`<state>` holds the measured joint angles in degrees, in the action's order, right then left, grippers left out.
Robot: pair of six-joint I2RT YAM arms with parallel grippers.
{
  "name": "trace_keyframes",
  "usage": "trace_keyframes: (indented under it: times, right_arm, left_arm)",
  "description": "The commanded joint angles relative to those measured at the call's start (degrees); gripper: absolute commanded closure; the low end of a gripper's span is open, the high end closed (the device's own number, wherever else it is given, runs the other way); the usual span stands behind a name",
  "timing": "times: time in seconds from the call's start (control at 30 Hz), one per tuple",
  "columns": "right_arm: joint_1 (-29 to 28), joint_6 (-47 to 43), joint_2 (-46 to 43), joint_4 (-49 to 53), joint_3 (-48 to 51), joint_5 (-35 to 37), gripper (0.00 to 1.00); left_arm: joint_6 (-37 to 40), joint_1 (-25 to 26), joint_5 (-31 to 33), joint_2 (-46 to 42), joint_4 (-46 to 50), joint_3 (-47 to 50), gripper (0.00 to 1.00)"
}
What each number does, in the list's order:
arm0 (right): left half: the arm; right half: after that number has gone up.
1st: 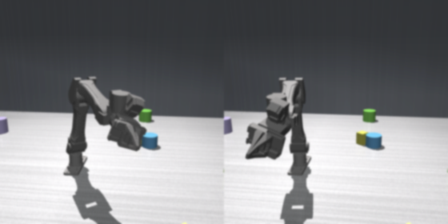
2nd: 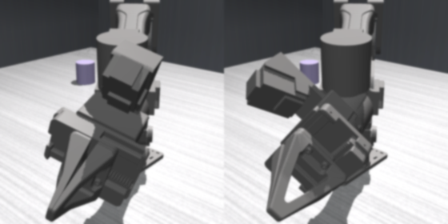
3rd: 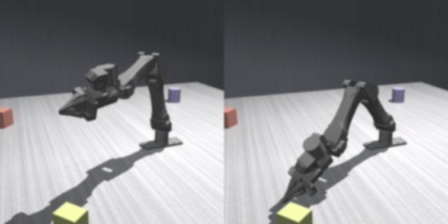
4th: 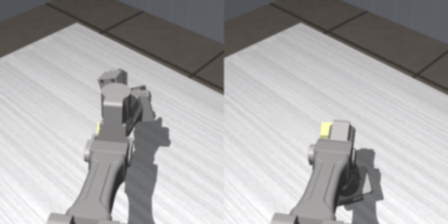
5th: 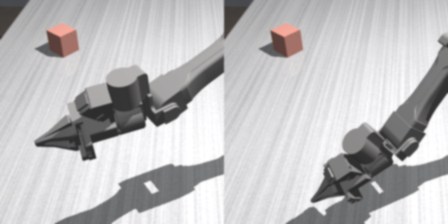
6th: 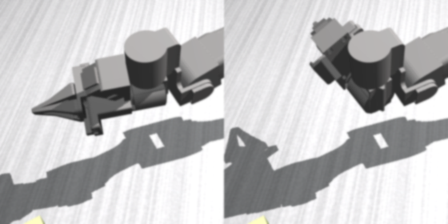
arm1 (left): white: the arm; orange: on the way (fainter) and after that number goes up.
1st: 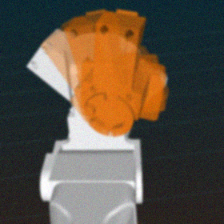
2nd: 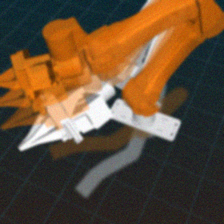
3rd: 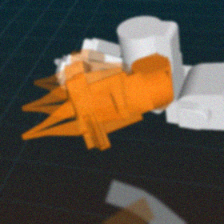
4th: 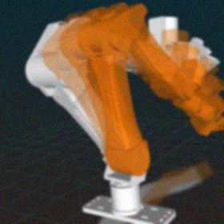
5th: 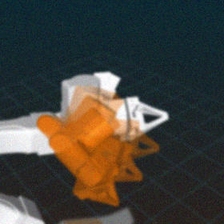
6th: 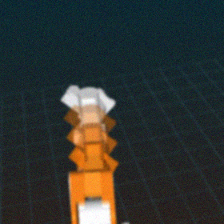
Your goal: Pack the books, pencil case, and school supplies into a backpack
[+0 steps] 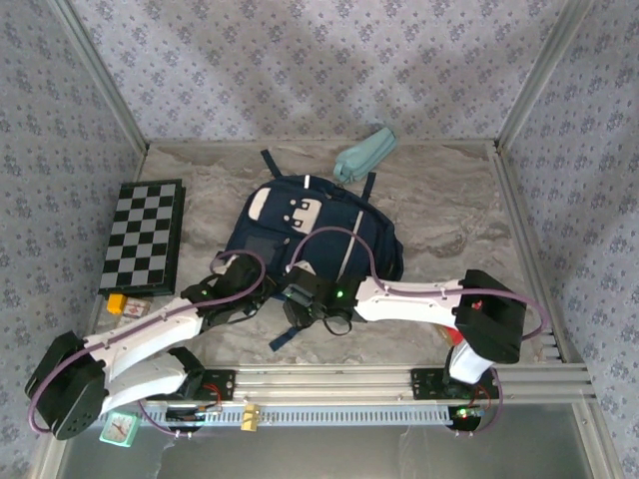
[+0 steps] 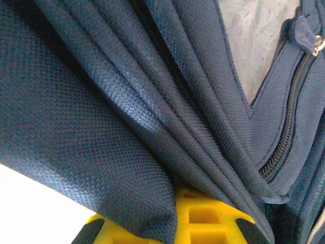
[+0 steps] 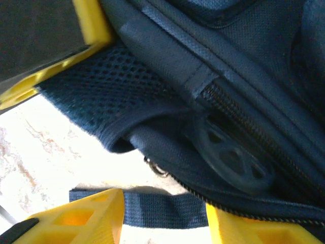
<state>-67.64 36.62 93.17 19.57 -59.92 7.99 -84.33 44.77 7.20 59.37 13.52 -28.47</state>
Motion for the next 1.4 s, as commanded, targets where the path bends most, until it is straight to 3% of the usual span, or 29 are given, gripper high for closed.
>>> trace_keyframes:
  times: [0.0,0.13,0.27,0.37,0.63,0.9,1.2,1.37]
  right_arm:
    - [3.66,-4.25,0.19,-2.22,-1.49,-0.14,0.52]
    - [8.03,-11.38,0.3,-2.46,-2.26,-4.02,0.49]
    - [13.08,-17.3,0.29,-5.2,-1.3,-12.23,0.47]
    - [11.84,-18.95,-0.69,-2.28,-1.73,-10.04,0.46]
    - [4.75,-6.76,-0.94,5.62,-1.67,1.75,0.52]
    - [0.5,3.45,2.17,9.15,-6.26,4.77,0.57]
    - [-0.05,10.65,7.56,14.49,-12.93,11.31,0.6]
    - [0.27,10.98,7.84,12.38,-12.51,14.25,0.64]
  left_arm:
    - [-2.19,2.48,-1.45,-0.81,-3.14,-3.63,1.0]
    - [-3.71,5.02,-0.64,-0.07,-3.61,-3.61,1.0]
    - [-4.62,6.58,0.48,1.88,-4.62,-4.44,1.0]
    - [-4.96,6.62,0.33,3.38,-6.74,-4.75,1.0]
    - [-5.54,6.63,1.54,4.17,-6.3,-4.95,1.0]
    - [-6.3,6.55,2.0,3.66,-6.14,-4.32,1.0]
    - [-6.54,6.57,2.47,2.37,-6.29,-3.61,1.0]
    - [-6.63,6.57,2.25,2.41,-6.88,-3.5,1.0]
